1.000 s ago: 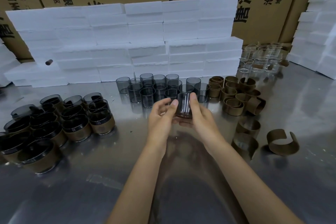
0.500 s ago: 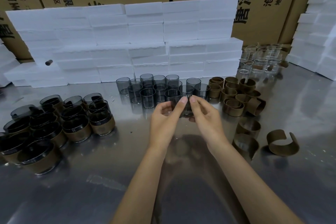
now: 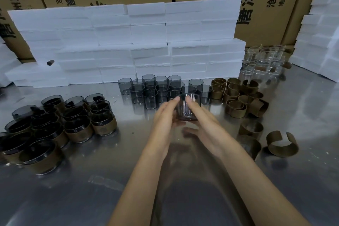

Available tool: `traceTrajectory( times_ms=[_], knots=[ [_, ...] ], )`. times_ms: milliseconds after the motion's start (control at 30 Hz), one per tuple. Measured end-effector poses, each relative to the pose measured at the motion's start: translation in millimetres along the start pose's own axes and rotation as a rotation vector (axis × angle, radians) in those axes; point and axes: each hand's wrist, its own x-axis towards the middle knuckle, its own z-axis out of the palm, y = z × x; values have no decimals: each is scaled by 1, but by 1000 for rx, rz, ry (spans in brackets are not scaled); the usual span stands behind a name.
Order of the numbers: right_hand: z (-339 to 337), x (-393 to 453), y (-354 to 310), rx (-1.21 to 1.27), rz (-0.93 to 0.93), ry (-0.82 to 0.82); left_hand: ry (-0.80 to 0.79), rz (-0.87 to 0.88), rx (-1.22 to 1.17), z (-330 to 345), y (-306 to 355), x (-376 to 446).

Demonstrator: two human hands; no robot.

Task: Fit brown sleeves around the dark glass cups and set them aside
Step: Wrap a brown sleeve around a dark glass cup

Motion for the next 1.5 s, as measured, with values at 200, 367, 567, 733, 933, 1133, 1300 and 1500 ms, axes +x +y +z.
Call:
traceTrajectory(
  times_ms=[200,367,567,733,933,1133,1300,1500],
  knots=[
    [8,-1,3,-93,-43,96,-111,-25,76,0,-6,0],
    [8,1,5,-117,-71,155,-52,23,80,-1,-8,1],
    [6,5,7,-108,-139,257,30,136,105,-11,-6,5],
    [3,4,6,-119,-216,285,32,103,137,-9,1,2],
    [5,5,9,-21,-2,89,-88,65,148,-5,1,-2],
    [9,1,7,-3,-9,24,-139,-55,142,-1,-8,2],
    [7,4,8,-17,1,118,-103,-87,137,0,-8,6],
    [4,9,8,-22,1,228,-71,-35,129,-2,-8,4]
  ],
)
